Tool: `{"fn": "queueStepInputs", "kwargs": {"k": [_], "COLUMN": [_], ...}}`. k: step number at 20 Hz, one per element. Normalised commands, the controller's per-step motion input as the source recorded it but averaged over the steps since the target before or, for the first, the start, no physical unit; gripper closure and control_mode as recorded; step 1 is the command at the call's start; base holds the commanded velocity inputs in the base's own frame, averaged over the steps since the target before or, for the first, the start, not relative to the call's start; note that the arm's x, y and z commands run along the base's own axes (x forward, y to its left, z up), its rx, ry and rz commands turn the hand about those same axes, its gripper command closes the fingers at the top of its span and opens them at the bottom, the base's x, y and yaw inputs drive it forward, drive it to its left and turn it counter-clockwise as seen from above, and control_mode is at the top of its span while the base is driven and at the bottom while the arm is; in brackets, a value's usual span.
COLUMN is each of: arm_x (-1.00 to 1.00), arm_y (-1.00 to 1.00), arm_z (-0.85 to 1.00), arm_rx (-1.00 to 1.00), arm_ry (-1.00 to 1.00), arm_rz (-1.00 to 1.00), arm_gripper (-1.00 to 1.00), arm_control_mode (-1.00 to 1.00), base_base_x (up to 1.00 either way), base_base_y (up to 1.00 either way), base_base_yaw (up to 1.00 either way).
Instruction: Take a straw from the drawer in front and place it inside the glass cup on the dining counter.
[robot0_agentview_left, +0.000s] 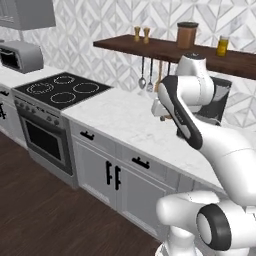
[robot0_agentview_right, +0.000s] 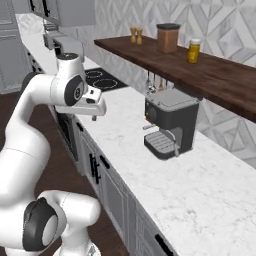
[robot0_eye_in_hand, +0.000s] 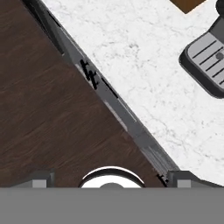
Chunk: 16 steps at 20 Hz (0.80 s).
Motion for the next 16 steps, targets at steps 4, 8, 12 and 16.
{"fn": "queueStepInputs", "kwargs": {"k": [4, 8, 12, 16], "arm_x": [0.0, 0.03, -0.1, -0.04], "arm_y": [0.0, -0.19, 0.28, 0.82], "arm_z": [0.0, -0.04, 0.0, -0.11], "arm_rx": [0.0, 0.02, -0.03, -0.15], "arm_ry": [0.0, 0.0, 0.0, -0.01], "arm_rz": [0.0, 0.11, 0.18, 0.14], "arm_gripper": [-1.0, -1.0, -1.0, -1.0], "arm_control_mode": [1.0, -1.0, -1.0, -1.0], "base_base_x": [0.29, 0.13, 0.0, 0.0], "base_base_y": [-0.65, -0.3, 0.0, 0.0], "base_base_yaw": [0.25, 0.12, 0.0, 0.0]}}
